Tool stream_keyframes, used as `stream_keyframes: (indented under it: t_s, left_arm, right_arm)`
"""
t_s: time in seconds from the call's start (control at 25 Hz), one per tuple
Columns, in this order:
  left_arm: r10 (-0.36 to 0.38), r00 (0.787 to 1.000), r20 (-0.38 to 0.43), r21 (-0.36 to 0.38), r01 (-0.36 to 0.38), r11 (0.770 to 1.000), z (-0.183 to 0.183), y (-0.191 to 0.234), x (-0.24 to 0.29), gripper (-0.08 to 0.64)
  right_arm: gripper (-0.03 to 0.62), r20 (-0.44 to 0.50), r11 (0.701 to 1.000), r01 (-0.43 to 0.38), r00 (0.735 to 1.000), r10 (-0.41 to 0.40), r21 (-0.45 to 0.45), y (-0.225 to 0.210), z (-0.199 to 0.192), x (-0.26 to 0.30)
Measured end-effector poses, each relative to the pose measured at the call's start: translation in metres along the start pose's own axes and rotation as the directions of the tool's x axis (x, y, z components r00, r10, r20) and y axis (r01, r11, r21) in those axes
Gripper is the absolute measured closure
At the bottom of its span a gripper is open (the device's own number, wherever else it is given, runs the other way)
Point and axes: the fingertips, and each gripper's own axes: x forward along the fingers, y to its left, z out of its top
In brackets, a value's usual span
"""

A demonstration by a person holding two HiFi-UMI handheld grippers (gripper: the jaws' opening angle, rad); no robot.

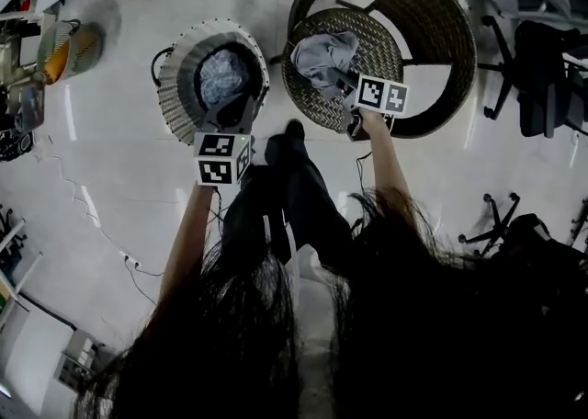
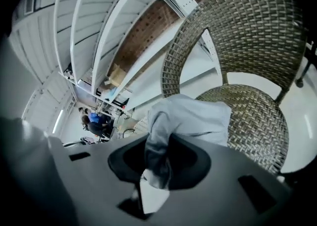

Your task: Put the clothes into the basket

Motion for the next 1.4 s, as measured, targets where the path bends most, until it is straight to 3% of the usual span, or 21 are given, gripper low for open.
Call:
stream_keyframes:
  t_s: [0.44, 0.72, 1.12, 1.4]
  left_arm:
    - [0.077, 0.991, 0.110, -0.025, -0.075, 0.997, 0.003, 0.035, -0.122, 0.531]
    - [0.148, 0.975, 0.166, -0.072, -0.138, 0.988, -0.017, 0.059, -0.200, 0.531]
    - [0.222, 0.952, 0.209, -0.133, -0.197, 0.971, -0.061, 0.071, -0.277, 0.531]
    - [0.227, 0.936, 0.269, -0.209, -0.173, 0.962, -0.093, 0.068, -0.316, 0.531]
  right_arm:
    - [0.500, 0.086, 0.992, -0.110, 0.990, 0.116, -0.069, 0.141, -0.008, -0.062]
    - [0.500, 0.138, 0.976, -0.188, 0.969, 0.203, -0.111, 0.233, -0.019, -0.101]
    - [0.500, 0.127, 0.950, -0.255, 0.952, 0.279, -0.180, 0.323, -0.058, -0.116]
    - [0.500, 0.087, 0.931, -0.285, 0.946, 0.311, -0.229, 0.372, -0.100, -0.107]
